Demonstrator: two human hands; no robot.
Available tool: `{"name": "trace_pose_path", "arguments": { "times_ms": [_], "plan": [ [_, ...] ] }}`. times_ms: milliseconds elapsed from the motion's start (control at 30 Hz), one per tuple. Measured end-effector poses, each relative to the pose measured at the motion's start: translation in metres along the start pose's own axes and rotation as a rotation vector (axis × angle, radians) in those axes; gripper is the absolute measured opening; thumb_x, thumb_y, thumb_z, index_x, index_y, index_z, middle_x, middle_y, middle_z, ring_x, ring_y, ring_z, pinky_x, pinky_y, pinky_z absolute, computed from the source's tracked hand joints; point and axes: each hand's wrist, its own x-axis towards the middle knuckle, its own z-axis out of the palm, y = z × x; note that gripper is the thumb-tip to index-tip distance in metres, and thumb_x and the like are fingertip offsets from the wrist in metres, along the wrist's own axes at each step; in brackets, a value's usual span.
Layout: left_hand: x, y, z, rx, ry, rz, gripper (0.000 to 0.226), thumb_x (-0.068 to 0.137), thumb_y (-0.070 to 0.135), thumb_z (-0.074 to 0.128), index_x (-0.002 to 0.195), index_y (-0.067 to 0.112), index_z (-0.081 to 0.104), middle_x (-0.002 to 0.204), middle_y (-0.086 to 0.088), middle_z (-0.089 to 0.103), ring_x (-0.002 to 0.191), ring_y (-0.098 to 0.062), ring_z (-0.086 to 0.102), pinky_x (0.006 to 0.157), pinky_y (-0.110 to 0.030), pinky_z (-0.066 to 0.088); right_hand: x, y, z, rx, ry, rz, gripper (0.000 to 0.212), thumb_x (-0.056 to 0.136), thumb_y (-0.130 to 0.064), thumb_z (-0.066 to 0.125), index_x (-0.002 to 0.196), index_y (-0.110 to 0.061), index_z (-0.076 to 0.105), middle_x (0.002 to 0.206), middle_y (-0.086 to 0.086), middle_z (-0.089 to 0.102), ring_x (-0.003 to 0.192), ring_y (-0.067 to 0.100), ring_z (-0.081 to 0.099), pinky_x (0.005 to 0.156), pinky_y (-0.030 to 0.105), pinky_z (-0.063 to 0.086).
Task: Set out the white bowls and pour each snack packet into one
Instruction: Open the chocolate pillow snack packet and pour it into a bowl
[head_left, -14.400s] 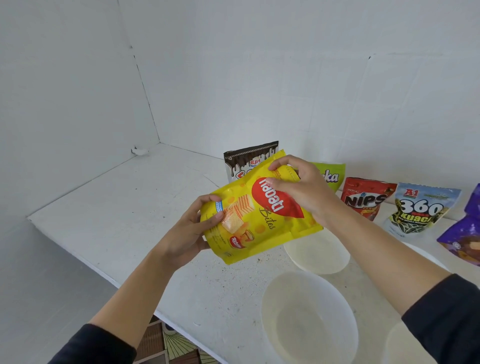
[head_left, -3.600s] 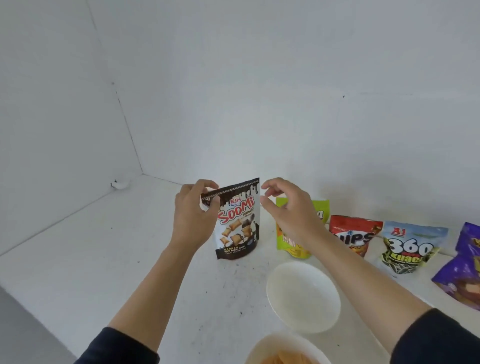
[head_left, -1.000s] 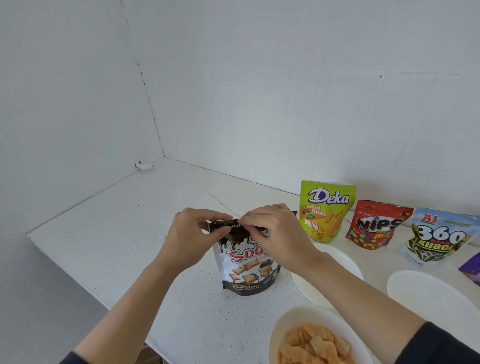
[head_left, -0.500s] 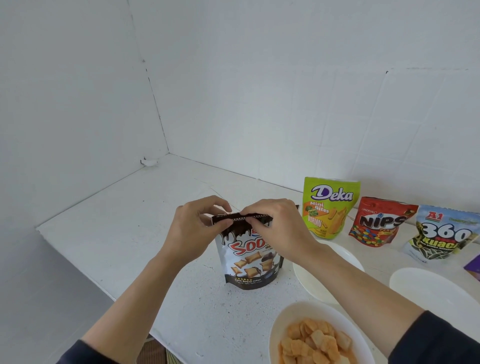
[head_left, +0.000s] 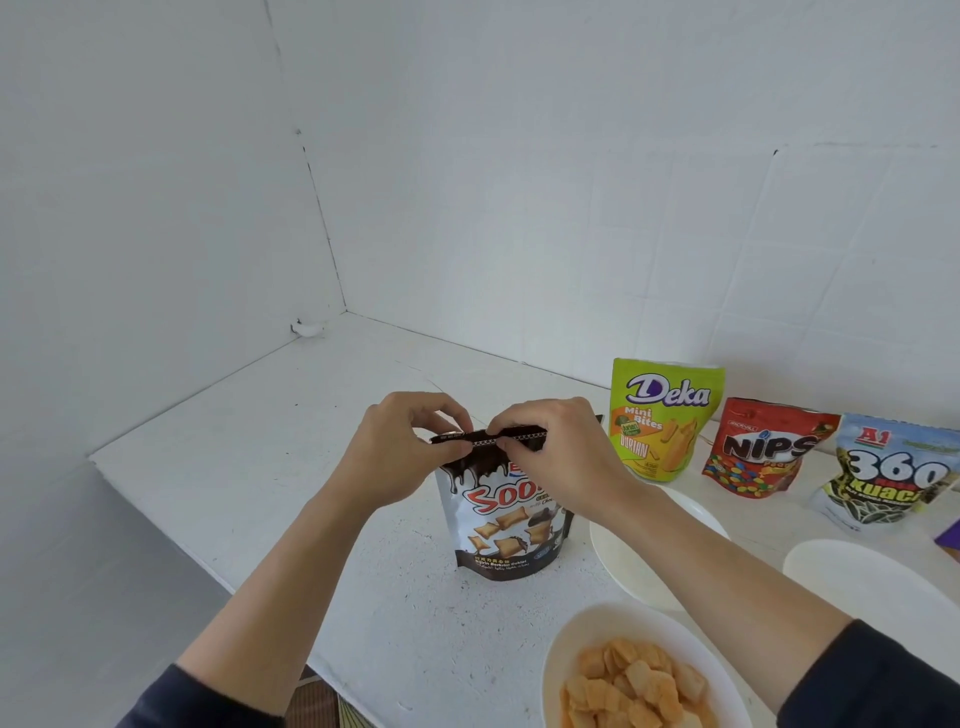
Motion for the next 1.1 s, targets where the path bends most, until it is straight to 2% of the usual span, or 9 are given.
{"name": "trace_pose_path", "arguments": {
  "times_ms": [200, 367, 500, 667, 800, 933, 1000, 1033, 1100],
  "plan": [
    [-0.002, -0.001, 0.001, 0.005, 0.001, -0.021, 0.016, 0.083, 0.022, 0.081, 0.081, 0.036, 0.075, 0.078, 0.018, 0.076, 0.083, 0.004, 0.069, 0.074, -0.03, 0.057, -0.001, -0.003, -0.003, 0.021, -0.019, 0.004, 0.023, 0.089, -0.007, 0.066, 0.097, -0.024, 0.08, 0.092, -0.011, 0.078, 0.083, 0.003, 0.07, 0.076, 0.011, 0.05],
    [-0.005, -0.003, 0.003, -0.025, 0.026, -0.032, 0.014, 0.082, 0.021, 0.082, 0.082, 0.034, 0.076, 0.078, 0.015, 0.077, 0.076, -0.006, 0.072, 0.074, -0.036, 0.059, -0.003, -0.005, -0.002, 0.002, -0.024, -0.022, 0.023, 0.089, -0.007, 0.066, 0.097, -0.023, 0.08, 0.091, -0.011, 0.078, 0.082, 0.003, 0.069, 0.074, 0.01, 0.049],
    [-0.009, -0.006, 0.008, -0.071, 0.073, -0.008, 0.012, 0.083, 0.015, 0.082, 0.082, 0.026, 0.078, 0.081, 0.011, 0.078, 0.075, -0.001, 0.072, 0.07, -0.025, 0.058, -0.002, -0.003, -0.003, -0.011, -0.02, -0.033, 0.019, 0.089, -0.009, 0.067, 0.094, -0.023, 0.078, 0.088, -0.011, 0.076, 0.08, 0.004, 0.069, 0.073, 0.016, 0.051],
    [-0.012, -0.014, 0.008, -0.09, 0.069, -0.045, 0.012, 0.082, 0.02, 0.085, 0.082, 0.03, 0.078, 0.082, 0.011, 0.078, 0.072, -0.01, 0.074, 0.062, -0.017, 0.049, -0.005, 0.003, -0.004, -0.031, -0.015, -0.053, 0.005, 0.088, -0.019, 0.075, 0.089, -0.023, 0.076, 0.082, -0.011, 0.075, 0.076, 0.006, 0.068, 0.072, 0.025, 0.054],
    [-0.014, -0.017, 0.003, -0.082, 0.086, -0.052, 0.01, 0.079, 0.026, 0.087, 0.082, 0.032, 0.08, 0.082, 0.011, 0.078, 0.069, -0.013, 0.075, 0.06, -0.021, 0.05, -0.008, 0.011, -0.011, -0.037, -0.002, -0.07, 0.003, 0.086, -0.024, 0.078, 0.088, -0.023, 0.075, 0.082, -0.011, 0.074, 0.075, 0.005, 0.067, 0.07, 0.02, 0.05],
    [-0.014, -0.015, 0.003, -0.073, 0.093, -0.02, 0.007, 0.083, 0.021, 0.084, 0.084, 0.026, 0.08, 0.086, 0.007, 0.078, 0.069, -0.011, 0.075, 0.05, -0.009, 0.042, -0.008, 0.022, -0.02, -0.044, 0.027, -0.074, 0.008, 0.085, -0.02, 0.079, 0.082, -0.019, 0.072, 0.076, -0.011, 0.072, 0.072, 0.005, 0.065, 0.068, 0.018, 0.047],
    [-0.013, -0.013, 0.005, -0.058, 0.088, 0.014, 0.007, 0.086, 0.016, 0.081, 0.085, 0.023, 0.079, 0.087, 0.007, 0.077, 0.066, -0.008, 0.073, 0.047, -0.009, 0.041, -0.009, 0.026, -0.022, -0.03, 0.041, -0.068, 0.007, 0.085, -0.018, 0.079, 0.082, -0.017, 0.072, 0.077, -0.009, 0.072, 0.074, 0.006, 0.065, 0.068, 0.019, 0.048],
    [-0.013, -0.013, 0.006, -0.032, 0.096, 0.051, 0.007, 0.087, 0.015, 0.08, 0.087, 0.023, 0.079, 0.089, 0.008, 0.076, 0.068, -0.008, 0.072, 0.05, -0.01, 0.044, -0.009, 0.027, -0.022, -0.03, 0.048, -0.071, 0.006, 0.085, -0.017, 0.079, 0.083, -0.016, 0.073, 0.078, -0.008, 0.072, 0.075, 0.006, 0.065, 0.069, 0.02, 0.048],
    [-0.011, -0.012, 0.008, 0.063, 0.124, 0.188, 0.01, 0.088, 0.013, 0.077, 0.092, 0.023, 0.079, 0.093, 0.01, 0.075, 0.076, -0.011, 0.071, 0.065, -0.018, 0.055, -0.01, 0.026, -0.021, -0.021, 0.059, -0.084, 0.003, 0.086, -0.014, 0.077, 0.087, -0.015, 0.074, 0.082, -0.007, 0.073, 0.077, 0.007, 0.065, 0.069, 0.022, 0.05]
  ]
}}
